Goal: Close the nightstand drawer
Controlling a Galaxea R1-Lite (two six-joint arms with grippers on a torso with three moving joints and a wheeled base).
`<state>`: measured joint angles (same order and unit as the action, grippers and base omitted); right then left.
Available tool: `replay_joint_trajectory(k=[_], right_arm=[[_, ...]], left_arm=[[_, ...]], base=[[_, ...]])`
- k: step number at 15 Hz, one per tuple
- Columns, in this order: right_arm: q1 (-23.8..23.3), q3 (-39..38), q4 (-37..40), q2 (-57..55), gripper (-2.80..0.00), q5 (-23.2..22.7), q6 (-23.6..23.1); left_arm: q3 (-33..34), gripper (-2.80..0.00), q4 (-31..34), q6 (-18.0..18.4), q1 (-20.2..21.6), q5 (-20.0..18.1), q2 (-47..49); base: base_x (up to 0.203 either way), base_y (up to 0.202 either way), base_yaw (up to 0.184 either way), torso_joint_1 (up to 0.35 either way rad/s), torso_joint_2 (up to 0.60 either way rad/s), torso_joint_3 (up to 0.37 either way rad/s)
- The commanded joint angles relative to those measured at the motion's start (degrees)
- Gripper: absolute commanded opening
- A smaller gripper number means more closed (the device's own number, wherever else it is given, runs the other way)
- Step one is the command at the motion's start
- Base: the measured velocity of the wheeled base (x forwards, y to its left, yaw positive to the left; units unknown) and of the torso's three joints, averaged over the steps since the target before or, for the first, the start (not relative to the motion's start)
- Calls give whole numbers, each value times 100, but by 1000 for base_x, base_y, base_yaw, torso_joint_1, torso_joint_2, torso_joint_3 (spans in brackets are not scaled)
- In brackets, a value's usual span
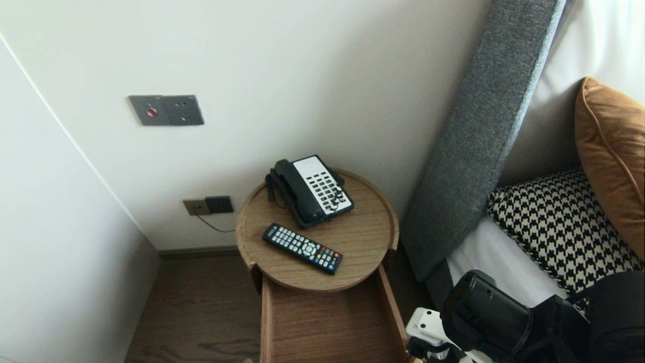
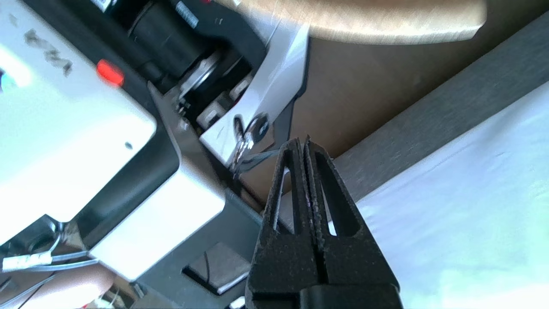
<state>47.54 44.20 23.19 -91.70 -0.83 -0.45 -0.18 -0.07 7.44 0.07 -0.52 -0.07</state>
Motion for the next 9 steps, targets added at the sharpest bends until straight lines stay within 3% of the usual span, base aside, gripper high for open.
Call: replay_joint_trajectory(k=[1,9], right_arm=[[-28,-208,-126,90,-280,-41,2],[-86,-667,-1809,-1027,-280,-44,-25]], left_arm=[[1,-280,-1,12,1,-1,7],[1,-280,-1,74,1,-17,7]], base=[[0,0,0,0,0,0],[0,0,0,0,0,0]])
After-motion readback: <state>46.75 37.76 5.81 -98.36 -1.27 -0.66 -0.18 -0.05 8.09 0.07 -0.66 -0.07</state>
